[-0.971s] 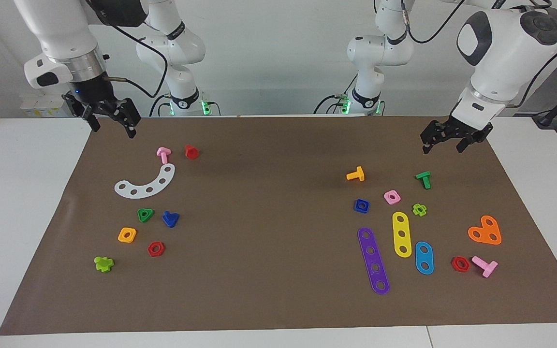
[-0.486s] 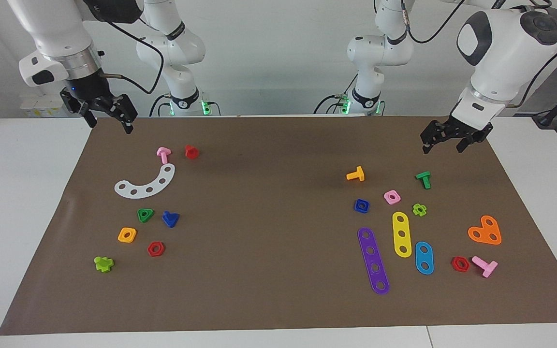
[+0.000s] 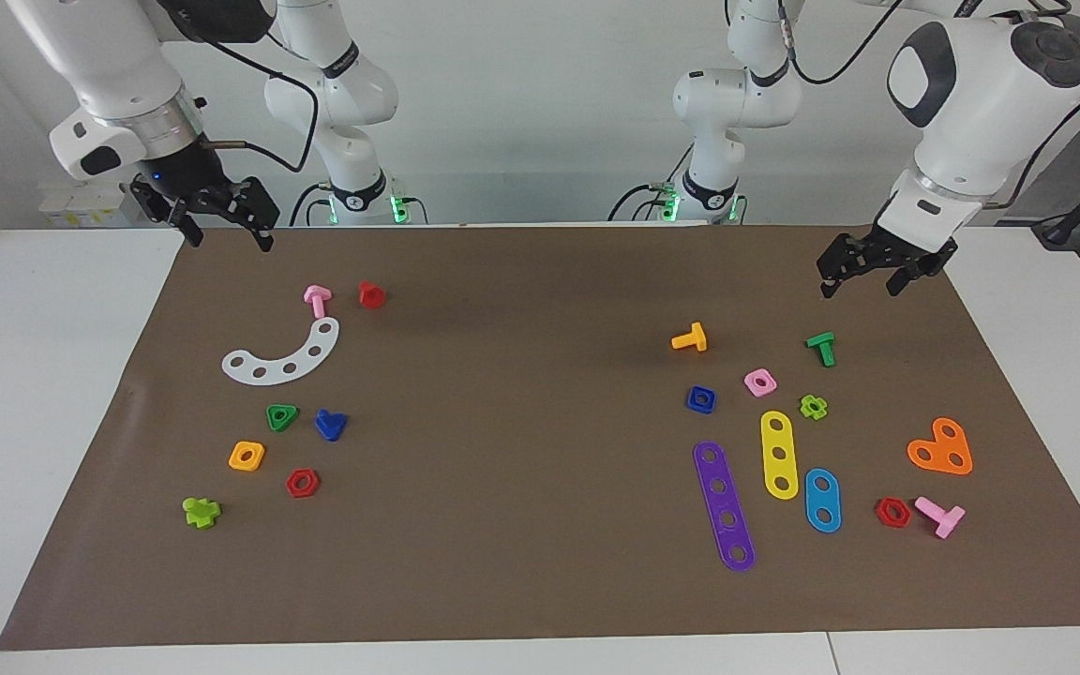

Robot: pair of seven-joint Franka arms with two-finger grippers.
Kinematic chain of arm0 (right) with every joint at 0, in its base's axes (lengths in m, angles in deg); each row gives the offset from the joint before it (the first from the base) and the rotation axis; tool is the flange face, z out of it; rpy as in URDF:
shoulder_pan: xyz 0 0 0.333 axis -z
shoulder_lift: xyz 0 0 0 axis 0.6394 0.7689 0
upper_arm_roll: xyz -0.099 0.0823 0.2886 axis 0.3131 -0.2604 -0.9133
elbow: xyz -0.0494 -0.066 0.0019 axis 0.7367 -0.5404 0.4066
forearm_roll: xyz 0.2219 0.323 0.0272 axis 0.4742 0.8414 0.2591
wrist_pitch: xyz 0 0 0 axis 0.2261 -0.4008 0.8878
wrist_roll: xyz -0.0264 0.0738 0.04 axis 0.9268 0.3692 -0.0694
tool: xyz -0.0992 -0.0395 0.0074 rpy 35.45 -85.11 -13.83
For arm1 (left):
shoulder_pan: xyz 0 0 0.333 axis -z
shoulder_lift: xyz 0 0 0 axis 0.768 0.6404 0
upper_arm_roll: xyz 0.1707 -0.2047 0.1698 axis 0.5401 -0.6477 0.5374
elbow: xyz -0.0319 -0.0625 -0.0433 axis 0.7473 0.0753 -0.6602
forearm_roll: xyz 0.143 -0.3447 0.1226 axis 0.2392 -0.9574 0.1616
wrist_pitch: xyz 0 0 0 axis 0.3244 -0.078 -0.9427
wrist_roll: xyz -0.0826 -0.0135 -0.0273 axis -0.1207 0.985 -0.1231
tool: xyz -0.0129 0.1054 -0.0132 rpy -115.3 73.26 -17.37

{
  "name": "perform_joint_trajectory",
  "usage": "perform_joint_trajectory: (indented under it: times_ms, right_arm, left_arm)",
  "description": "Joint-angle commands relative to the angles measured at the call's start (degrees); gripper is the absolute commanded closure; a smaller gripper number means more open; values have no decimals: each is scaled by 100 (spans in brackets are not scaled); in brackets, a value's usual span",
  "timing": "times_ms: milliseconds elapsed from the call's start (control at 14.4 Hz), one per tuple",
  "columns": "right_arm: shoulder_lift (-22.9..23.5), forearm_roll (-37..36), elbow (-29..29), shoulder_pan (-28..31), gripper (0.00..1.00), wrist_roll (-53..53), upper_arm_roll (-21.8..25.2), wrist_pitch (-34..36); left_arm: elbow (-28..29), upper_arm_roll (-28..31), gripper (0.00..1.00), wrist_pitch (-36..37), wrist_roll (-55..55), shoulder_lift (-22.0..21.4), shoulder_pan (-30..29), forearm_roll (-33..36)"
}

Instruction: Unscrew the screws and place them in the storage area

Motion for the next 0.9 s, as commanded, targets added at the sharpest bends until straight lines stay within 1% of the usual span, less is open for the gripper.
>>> perform_joint_trajectory:
  times_ms: [0, 555, 833]
  right_arm:
    - [-29, -180, 8, 103, 0, 202, -43, 59]
    - [-38, -102, -10, 94, 0, 1, -69, 33]
    - [-47, -102, -1, 94, 0, 61, -69, 42]
  left_arm:
    - [183, -14, 0, -13, 43, -168, -37, 94]
    - [183, -14, 0, -13, 43, -168, -37, 94]
    - [183, -14, 0, -13, 43, -168, -37, 94]
